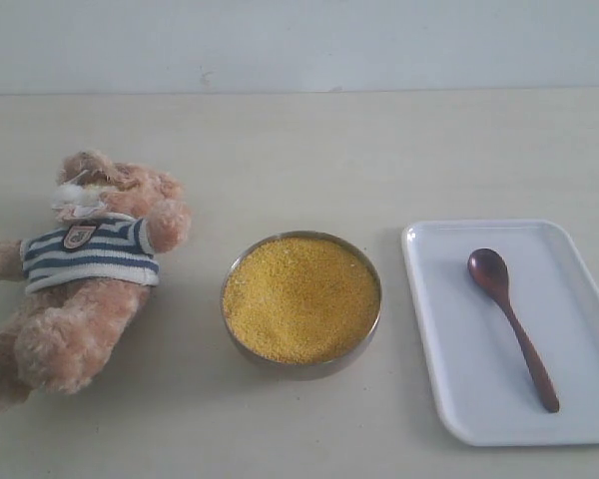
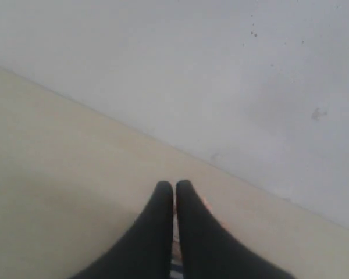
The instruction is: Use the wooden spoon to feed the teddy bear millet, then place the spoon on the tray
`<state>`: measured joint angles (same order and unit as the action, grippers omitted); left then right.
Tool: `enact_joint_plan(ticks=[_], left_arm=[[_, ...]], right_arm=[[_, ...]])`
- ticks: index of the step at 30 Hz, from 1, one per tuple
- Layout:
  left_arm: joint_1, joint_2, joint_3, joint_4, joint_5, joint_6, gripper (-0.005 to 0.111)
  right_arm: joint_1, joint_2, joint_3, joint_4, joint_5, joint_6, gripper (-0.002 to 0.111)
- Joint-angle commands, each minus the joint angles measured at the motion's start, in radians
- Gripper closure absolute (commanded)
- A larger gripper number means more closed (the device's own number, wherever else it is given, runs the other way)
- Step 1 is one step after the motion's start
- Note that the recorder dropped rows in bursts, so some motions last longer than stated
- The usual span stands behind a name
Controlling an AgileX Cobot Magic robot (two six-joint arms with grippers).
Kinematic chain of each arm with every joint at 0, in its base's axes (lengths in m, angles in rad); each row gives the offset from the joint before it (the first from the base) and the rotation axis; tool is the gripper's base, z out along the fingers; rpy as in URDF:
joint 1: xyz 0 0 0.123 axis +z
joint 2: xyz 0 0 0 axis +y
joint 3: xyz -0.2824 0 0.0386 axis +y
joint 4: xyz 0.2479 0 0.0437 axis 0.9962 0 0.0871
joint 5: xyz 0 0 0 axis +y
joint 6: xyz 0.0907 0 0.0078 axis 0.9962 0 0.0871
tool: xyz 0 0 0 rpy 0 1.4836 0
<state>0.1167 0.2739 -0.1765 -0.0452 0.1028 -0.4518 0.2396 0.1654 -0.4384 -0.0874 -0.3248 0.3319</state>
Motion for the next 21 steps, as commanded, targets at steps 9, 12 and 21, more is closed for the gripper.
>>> enact_joint_plan(ticks=[9, 12, 21], left_arm=[[-0.096, 0.338, -0.321, 0.081, 0.473, 0.182, 0.103], [-0.128, 0.497, -0.415, 0.039, 0.586, 0.185, 0.102], [-0.140, 0.968, -0.540, -0.142, 0.645, 0.344, 0.021]], right_arm=[[0.021, 0.705, -0.460, 0.025, 0.919, -0.214, 0.108], [0.062, 0.829, -0.533, 0.025, 1.046, -0.234, 0.108], [0.099, 0.913, -0.550, 0.030, 1.141, -0.238, 0.092]])
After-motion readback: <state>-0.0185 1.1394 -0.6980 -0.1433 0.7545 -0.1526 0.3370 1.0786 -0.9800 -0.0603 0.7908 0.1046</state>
